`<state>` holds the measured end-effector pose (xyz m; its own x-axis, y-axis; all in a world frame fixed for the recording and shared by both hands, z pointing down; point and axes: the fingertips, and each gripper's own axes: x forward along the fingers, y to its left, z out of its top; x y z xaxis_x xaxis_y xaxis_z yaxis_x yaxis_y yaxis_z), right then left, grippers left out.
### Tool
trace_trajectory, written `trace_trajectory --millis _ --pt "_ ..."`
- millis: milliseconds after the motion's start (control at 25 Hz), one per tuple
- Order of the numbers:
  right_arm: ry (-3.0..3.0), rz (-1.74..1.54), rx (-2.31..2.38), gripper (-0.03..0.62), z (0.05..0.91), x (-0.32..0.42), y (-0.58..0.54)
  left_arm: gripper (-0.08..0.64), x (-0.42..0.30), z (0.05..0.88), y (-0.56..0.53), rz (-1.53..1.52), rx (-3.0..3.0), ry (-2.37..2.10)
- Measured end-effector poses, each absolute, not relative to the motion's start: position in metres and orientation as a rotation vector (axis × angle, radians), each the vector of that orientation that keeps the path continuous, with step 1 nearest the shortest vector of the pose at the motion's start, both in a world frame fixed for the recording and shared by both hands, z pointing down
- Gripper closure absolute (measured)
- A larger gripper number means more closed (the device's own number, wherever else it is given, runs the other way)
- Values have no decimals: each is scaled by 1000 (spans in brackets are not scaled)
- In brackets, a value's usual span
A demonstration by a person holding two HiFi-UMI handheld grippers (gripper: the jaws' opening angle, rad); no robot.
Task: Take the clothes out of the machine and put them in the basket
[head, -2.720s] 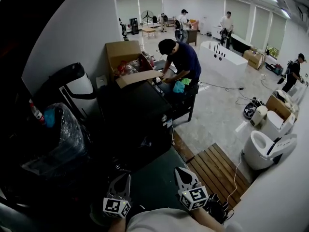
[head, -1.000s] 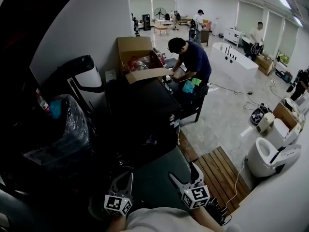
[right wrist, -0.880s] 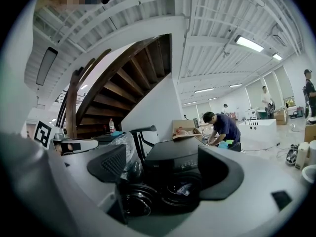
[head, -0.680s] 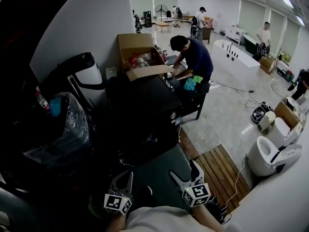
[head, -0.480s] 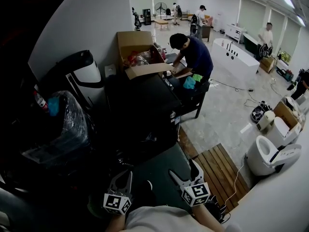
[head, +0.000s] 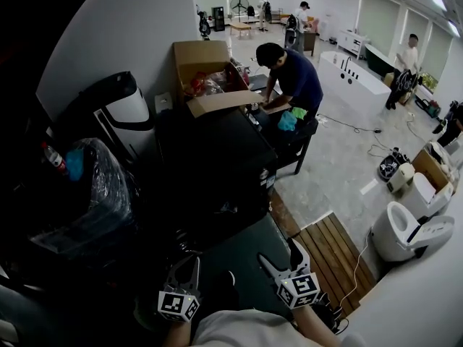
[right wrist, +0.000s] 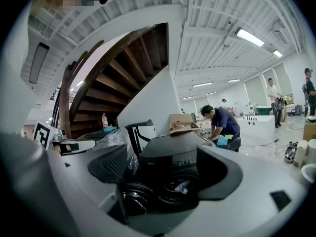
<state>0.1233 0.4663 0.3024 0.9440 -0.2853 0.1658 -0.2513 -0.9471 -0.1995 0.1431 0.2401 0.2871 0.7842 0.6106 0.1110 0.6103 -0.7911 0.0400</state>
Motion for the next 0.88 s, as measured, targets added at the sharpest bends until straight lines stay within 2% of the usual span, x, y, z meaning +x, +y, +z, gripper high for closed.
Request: trace_trajectory --millis 560,880 --pt "331 -364 -2927 166 337 236 473 538 267 320 227 218 2976 1027" --pt "328 -358 -2939 167 377 284 475 538 313 364 228 213 2972 1028"
